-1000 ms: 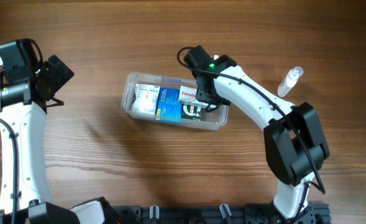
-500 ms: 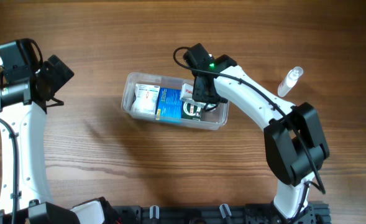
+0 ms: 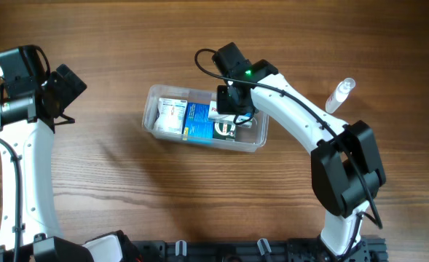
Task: Pack container
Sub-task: 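Press the Panadol box down and open the right gripper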
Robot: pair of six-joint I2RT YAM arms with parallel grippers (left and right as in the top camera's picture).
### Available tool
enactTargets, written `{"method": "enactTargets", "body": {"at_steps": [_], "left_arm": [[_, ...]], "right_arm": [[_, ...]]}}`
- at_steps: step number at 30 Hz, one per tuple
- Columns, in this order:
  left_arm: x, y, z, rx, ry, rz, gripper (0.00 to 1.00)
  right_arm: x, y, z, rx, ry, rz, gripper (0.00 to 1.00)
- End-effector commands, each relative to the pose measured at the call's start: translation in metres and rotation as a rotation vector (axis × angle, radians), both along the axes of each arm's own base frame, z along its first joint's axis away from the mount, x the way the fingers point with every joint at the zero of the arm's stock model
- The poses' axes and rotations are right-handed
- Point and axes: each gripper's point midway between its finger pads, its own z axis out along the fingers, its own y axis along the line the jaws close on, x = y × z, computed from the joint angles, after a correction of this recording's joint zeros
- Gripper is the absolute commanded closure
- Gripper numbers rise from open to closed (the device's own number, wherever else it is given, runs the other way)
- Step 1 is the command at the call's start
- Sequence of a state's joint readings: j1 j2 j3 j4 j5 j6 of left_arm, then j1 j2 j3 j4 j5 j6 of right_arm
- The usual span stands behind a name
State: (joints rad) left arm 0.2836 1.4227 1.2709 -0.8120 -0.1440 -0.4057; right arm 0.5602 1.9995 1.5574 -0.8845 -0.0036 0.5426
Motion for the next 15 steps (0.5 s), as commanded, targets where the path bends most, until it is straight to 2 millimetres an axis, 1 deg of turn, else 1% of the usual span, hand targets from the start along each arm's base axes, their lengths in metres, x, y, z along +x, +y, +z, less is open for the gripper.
{"method": "enactTargets", "body": {"at_steps": [1,2,3,4,5,6,7,8,11,15], "left_arm": [[-0.001,0.001,0.004,0.005,-0.010,0.000,0.00],[-0.001,0.001,0.004,0.005,-0.010,0.000,0.00],[-0.001,0.001,0.004,0.005,-0.010,0.000,0.00],[-0.001,0.001,0.004,0.004,-0.009,0.000,0.00],[-0.001,0.001,0.004,0.004,-0.009,0.000,0.00],[-0.001,0.001,0.004,0.005,-0.010,0.000,0.00],[-0.001,0.001,0.004,0.004,-0.009,0.000,0.00],[-0.001,0.001,0.004,0.004,-0.009,0.000,0.00],[-0.001,0.001,0.004,0.005,-0.010,0.000,0.00],[-0.001,0.001,0.004,0.004,-0.009,0.000,0.00]], "right_arm": [[0.010,-0.003,0.022,-0.039,-0.039,-0.006,0.96],[0.012,-0.012,0.033,-0.076,-0.056,-0.048,0.96],[0.012,-0.025,0.048,-0.127,-0.073,-0.108,0.96],[0.009,-0.035,0.058,-0.163,-0.080,-0.156,0.96],[0.003,-0.049,0.065,-0.212,-0.078,-0.221,0.96],[-0.001,-0.057,0.067,-0.244,-0.070,-0.260,0.96],[-0.011,-0.069,0.065,-0.290,-0.043,-0.316,0.96],[-0.019,-0.074,0.060,-0.311,-0.014,-0.336,0.96],[-0.028,-0.080,0.046,-0.337,0.019,-0.363,0.96],[-0.035,-0.085,0.027,-0.357,0.035,-0.381,0.96]]}}
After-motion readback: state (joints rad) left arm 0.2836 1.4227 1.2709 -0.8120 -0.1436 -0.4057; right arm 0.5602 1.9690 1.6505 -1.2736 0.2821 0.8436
